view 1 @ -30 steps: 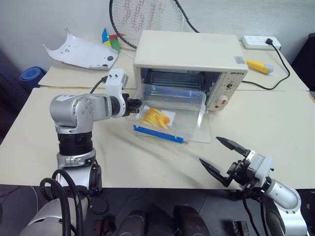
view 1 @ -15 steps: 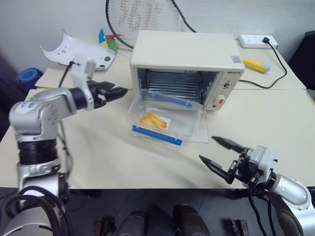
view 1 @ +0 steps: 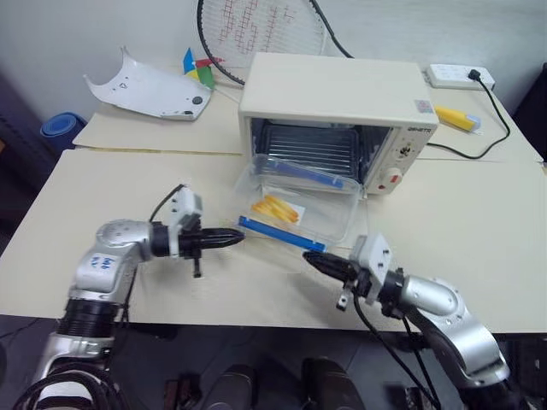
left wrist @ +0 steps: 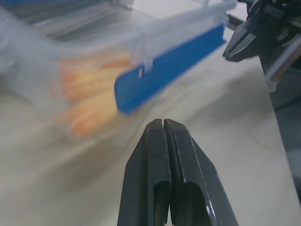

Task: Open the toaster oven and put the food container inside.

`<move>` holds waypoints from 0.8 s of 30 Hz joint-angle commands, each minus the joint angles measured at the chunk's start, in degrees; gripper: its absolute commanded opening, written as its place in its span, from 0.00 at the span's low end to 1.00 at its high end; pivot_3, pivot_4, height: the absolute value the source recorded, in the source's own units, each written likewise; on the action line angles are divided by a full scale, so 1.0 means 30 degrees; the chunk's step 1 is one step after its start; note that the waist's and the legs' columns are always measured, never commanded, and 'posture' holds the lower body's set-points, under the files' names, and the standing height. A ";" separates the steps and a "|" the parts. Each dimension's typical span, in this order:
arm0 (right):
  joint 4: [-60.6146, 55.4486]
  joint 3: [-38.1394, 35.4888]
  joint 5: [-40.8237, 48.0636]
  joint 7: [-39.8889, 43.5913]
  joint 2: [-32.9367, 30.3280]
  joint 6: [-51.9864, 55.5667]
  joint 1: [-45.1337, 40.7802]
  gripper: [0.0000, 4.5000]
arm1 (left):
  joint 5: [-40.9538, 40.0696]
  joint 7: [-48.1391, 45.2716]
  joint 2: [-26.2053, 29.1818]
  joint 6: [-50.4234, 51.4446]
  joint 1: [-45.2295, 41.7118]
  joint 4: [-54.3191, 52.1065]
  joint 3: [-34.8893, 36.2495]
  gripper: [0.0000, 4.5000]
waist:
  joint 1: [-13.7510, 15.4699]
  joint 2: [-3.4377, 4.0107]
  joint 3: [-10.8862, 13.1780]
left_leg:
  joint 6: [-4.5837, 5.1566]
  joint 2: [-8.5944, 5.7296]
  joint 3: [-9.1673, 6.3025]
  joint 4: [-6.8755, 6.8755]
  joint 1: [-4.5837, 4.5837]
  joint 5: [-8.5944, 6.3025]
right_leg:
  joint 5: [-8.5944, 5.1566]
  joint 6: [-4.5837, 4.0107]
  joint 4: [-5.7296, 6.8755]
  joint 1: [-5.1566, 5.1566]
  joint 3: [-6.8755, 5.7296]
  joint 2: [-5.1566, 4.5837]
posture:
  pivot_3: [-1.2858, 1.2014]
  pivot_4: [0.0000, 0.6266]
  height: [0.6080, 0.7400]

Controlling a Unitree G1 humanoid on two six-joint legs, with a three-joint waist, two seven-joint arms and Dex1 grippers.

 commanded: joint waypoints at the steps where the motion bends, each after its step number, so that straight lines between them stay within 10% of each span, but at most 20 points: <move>1: 0.1069 -0.0851 -0.0376 -0.0318 0.0153 -0.0054 -0.1745 0.00 | 0.0291 0.2383 -0.1187 0.0188 -0.0960 0.0066 0.0324 0.01 | -0.0043 -0.0001 0.0000 | -0.0003 0.0002 0.0006 0.0002 0.0000 0.0001 | 0.0000 0.0000 0.0006 -0.0007 0.0003 0.0004 | 0.52 0.24 1.00; 24: 1.3209 -0.1352 -0.5613 -0.3909 0.3553 -0.6403 -0.9983 0.00 | 0.2878 1.0090 -0.6450 -0.5718 -0.5459 0.8144 0.1640 0.01 | -0.0580 -0.0003 0.0000 | -0.0023 -0.0005 0.0026 0.0060 -0.0030 0.0008 | 0.0001 0.0002 0.0110 -0.0080 -0.0014 0.0006 | 0.52 0.24 1.00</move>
